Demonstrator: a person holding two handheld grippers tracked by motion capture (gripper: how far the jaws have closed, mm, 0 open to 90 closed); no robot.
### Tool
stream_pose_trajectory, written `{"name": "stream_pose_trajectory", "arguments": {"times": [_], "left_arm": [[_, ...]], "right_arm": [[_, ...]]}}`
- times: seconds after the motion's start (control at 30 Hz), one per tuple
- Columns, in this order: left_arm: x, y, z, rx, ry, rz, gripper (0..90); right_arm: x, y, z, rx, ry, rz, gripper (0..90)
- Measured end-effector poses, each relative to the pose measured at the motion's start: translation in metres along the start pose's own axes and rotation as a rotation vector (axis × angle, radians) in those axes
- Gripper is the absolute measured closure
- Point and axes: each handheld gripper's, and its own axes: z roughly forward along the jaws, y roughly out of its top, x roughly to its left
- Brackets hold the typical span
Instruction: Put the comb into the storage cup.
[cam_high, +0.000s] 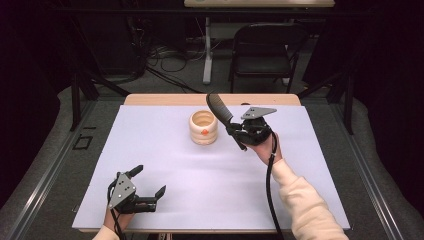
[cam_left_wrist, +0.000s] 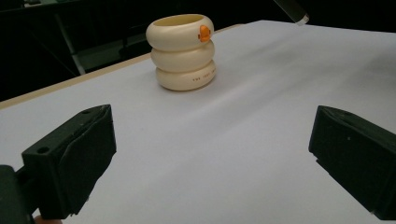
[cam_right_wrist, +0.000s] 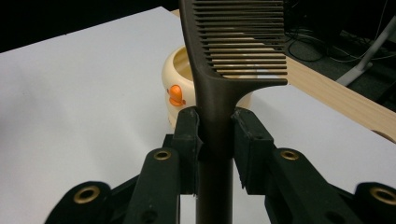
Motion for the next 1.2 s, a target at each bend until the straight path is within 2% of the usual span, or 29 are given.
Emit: {"name": "stream_pose_trajectory", "arguments": {"times": [1.2], "left_arm": [[0.001,0.0,0.001,0.001,-0.004,0.0,0.7]], "right_arm": [[0.003,0.017,0.013,-0.041,-0.015,-0.005,72.3]]}}
